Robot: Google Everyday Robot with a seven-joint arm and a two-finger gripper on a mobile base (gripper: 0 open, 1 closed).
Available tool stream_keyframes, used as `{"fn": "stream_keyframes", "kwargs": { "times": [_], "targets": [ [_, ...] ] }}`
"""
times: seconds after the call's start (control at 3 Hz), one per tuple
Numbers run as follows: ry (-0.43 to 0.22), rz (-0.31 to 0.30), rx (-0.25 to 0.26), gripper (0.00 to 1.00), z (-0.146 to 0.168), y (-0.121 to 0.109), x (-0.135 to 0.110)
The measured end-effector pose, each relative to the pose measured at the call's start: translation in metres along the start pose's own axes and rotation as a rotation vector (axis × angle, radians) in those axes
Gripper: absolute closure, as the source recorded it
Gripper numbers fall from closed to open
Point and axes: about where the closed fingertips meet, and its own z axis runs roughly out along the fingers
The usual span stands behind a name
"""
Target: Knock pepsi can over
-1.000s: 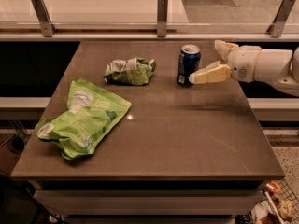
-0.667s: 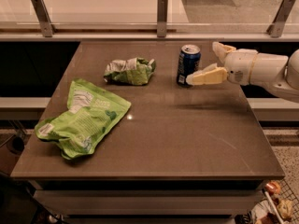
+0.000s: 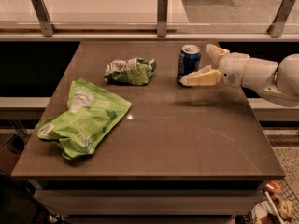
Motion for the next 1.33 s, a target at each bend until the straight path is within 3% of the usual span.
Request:
{"fn": "stream_keyframes", "kwargs": {
  "times": [1.33],
  "targets": [
    [-0.003,-0.009,-0.031,0.87,0.0161,0.0009,-0.0061]
  ]
}}
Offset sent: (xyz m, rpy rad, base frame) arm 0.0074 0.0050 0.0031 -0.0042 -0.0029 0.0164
